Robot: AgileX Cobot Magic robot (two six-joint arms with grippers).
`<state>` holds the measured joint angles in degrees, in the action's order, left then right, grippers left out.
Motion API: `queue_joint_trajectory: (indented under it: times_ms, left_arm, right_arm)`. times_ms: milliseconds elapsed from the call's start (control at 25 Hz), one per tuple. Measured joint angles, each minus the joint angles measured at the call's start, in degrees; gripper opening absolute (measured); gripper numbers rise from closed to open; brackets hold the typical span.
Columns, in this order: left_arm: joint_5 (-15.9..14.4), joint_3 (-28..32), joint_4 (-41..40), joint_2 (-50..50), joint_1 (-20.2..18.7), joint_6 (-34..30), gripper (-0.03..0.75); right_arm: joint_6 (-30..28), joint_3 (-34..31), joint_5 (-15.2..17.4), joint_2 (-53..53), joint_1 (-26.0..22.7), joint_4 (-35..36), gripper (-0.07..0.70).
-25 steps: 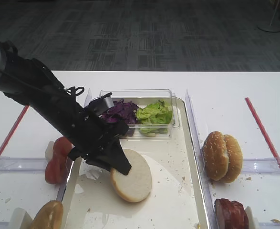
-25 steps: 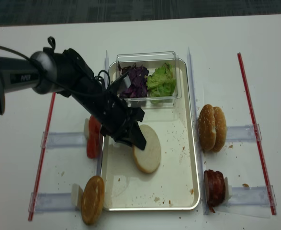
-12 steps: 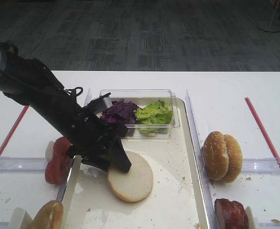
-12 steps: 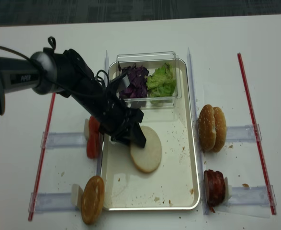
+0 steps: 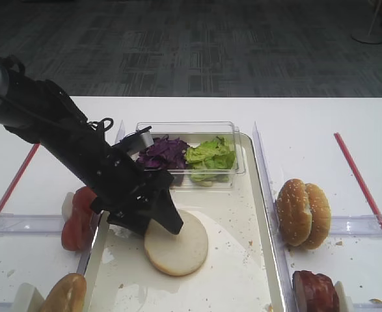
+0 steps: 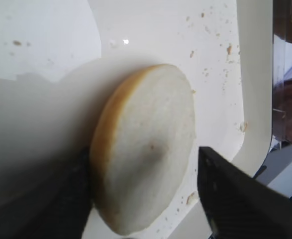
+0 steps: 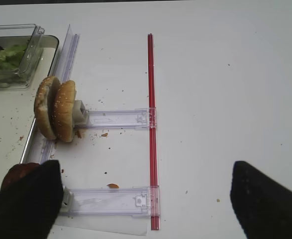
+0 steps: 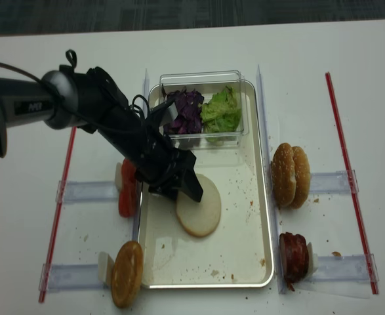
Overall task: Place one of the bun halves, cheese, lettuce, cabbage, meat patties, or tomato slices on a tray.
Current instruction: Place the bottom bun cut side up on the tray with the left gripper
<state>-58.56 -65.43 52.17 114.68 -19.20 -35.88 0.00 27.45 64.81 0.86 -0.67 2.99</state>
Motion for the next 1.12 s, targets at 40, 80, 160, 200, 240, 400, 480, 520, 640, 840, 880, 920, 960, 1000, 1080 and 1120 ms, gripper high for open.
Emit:
queue_joint_trajectory:
  times_ms: [40, 80, 160, 200, 240, 400, 480, 520, 640, 840, 880, 920, 960, 1000, 1080, 1120]
  left_arm:
    - [0.0, 0.0, 0.0, 0.0, 0.0, -0.3, 0.43]
    - [0.0, 0.0, 0.0, 0.0, 0.0, -0.5, 0.454]
    - [0.0, 0.0, 0.0, 0.0, 0.0, -0.7, 0.491]
    - [0.0, 0.0, 0.0, 0.0, 0.0, -0.7, 0.5]
    - [0.0, 0.0, 0.0, 0.0, 0.0, -0.7, 0.507]
    - [-0.8, 0.0, 0.0, 0.0, 0.0, -0.8, 0.516]
    - [-2.1, -0.9, -0.5, 0.0, 0.0, -0.8, 0.517]
    - [-2.8, -1.5, -0.8, 0.0, 0.0, -0.7, 0.517]
    - [-4.5, -4.2, -3.4, 0.0, 0.0, 1.9, 0.517]
    - [-7.6, -8.6, -14.4, 0.0, 0.0, 11.3, 0.517]
    - [-8.4, -9.5, -16.1, 0.0, 0.0, 12.9, 0.517]
    - [-9.0, -10.6, -17.5, 0.0, 0.0, 14.0, 0.517]
    - [-9.4, -11.5, -18.5, 0.0, 0.0, 15.3, 0.517]
    - [-9.5, -12.7, -19.8, 0.0, 0.0, 16.5, 0.517]
    - [-9.8, -15.4, -22.0, 0.0, -0.4, 18.6, 0.517]
    - [-9.7, -16.9, -23.4, 0.0, -0.7, 20.0, 0.517]
  right_arm:
    - [0.0, 0.0, 0.0, 0.0, 0.0, 0.0, 0.692]
    - [0.0, 0.0, 0.0, 0.0, 0.0, 0.0, 0.692]
    - [0.0, 0.0, 0.0, 0.0, 0.0, 0.0, 0.692]
    - [0.0, 0.0, 0.0, 0.0, 0.0, 0.0, 0.692]
    - [0.0, 0.0, 0.0, 0.0, 0.0, 0.0, 0.692]
    - [0.0, 0.0, 0.0, 0.0, 0.0, 0.0, 0.691]
    - [0.0, 0.0, 0.0, 0.0, 0.0, 0.0, 0.691]
    - [0.0, 0.0, 0.0, 0.0, 0.0, 0.0, 0.692]
    - [0.0, 0.0, 0.0, 0.0, 0.0, 0.0, 0.692]
    - [0.0, 0.0, 0.0, 0.0, 0.0, 0.0, 0.692]
    - [0.0, 0.0, 0.0, 0.0, 0.0, 0.0, 0.692]
    - [0.0, 0.0, 0.0, 0.0, 0.0, 0.0, 0.691]
    - [0.0, 0.0, 0.0, 0.0, 0.0, 0.0, 0.692]
    - [0.0, 0.0, 0.0, 0.0, 0.0, 0.0, 0.692]
    - [0.0, 0.0, 0.0, 0.0, 0.0, 0.0, 0.692]
    - [0.0, 0.0, 0.0, 0.0, 0.0, 0.0, 0.692]
